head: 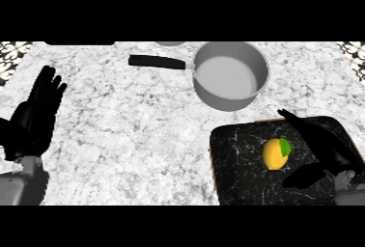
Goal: Pick the lemon from the tray and place it in the pot
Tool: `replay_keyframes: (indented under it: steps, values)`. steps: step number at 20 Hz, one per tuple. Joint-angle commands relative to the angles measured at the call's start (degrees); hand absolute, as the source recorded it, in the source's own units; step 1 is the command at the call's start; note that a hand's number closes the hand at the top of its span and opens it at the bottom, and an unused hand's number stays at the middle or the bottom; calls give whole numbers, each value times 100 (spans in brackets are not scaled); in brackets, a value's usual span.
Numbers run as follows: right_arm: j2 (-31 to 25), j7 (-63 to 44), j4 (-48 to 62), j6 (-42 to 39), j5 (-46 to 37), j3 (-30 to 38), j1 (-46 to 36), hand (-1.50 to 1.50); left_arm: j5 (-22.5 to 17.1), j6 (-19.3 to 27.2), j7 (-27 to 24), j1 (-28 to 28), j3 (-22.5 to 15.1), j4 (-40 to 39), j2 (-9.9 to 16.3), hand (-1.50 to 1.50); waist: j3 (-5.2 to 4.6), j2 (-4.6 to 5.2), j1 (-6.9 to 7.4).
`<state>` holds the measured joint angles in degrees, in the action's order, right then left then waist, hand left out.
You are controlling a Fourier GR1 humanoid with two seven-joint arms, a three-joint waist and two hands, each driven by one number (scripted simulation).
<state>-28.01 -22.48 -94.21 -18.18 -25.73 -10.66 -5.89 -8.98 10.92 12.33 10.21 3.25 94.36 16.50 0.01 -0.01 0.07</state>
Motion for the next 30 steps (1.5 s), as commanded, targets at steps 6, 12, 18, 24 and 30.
replay_keyframes:
  steps: [6, 12, 18, 24, 30]
  values:
    - [162, 1209, 692, 91, -865, -254, -222, 150, 281, 21, -41, -69, -13, 148, -200, 0, 2, 2, 28]
    - [599, 760, 69, -191, -1080, -268, -11, 150, 299, -141, -111, 264, 159, -335, -308, 0, -2, -1, -21]
    - [2677, -1010, 579, 23, -2037, -1922, -1329, 150, 213, -352, 97, 403, -135, -116, -268, 0, -47, 83, 687]
    - [2782, -2277, 1277, 794, -1699, -2723, -2319, 150, 250, -350, 96, 626, -362, -187, -465, 0, -16, 128, 950]
    - [2796, -3451, 1386, 2056, -1419, -3161, -3418, 150, 291, -350, 137, 687, -420, -330, -507, 0, -12, 65, 951]
